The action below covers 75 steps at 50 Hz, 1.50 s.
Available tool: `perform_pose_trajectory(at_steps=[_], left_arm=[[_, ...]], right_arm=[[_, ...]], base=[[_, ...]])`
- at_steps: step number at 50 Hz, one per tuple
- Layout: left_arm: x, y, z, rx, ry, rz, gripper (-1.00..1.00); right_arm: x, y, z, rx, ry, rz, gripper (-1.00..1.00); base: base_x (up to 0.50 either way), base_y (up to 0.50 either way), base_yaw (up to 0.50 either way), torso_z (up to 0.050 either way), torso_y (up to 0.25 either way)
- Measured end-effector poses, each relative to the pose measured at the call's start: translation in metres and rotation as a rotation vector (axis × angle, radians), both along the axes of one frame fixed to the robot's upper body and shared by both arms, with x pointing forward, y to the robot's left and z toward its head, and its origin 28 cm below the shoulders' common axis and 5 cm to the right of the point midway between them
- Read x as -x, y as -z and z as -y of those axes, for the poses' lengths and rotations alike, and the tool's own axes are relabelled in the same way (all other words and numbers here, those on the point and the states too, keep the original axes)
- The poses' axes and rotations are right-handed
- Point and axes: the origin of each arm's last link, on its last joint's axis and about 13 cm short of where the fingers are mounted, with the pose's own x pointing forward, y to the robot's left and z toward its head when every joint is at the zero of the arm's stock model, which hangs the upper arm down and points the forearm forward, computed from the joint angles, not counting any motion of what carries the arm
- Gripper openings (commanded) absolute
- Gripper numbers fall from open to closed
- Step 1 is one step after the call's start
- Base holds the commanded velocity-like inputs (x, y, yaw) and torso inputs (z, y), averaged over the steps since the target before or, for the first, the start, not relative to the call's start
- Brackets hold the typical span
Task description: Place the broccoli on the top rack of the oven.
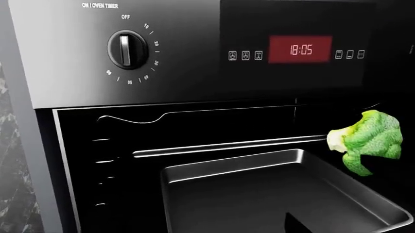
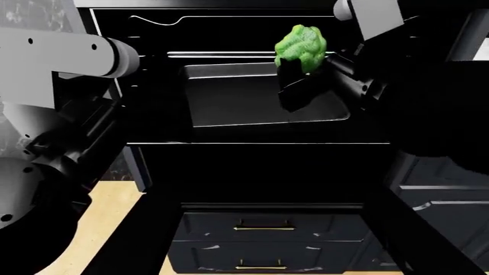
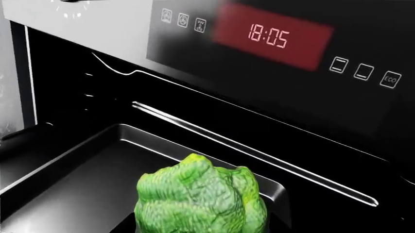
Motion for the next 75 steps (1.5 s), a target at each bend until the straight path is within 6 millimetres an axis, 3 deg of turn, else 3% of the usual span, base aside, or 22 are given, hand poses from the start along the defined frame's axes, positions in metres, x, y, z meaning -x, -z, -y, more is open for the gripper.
perform_pose_trajectory(at_steps=[43, 75], left_arm=[[-0.007, 0.006, 0.0, 0.001, -0.005, -0.018, 1.0], [-0.016, 0.012, -0.002, 0.004, -0.013, -0.034, 1.0]], right_arm=[[-0.068, 0.028, -0.013, -0.045, 0.025, -0.086, -1.0], [-0.103, 0.049, -0.02, -0.035, 0.047, -0.164, -1.0]], base=[[0.0, 0.0, 0.0, 0.0, 0.0], [0.0, 0.0, 0.0, 0.0, 0.0]])
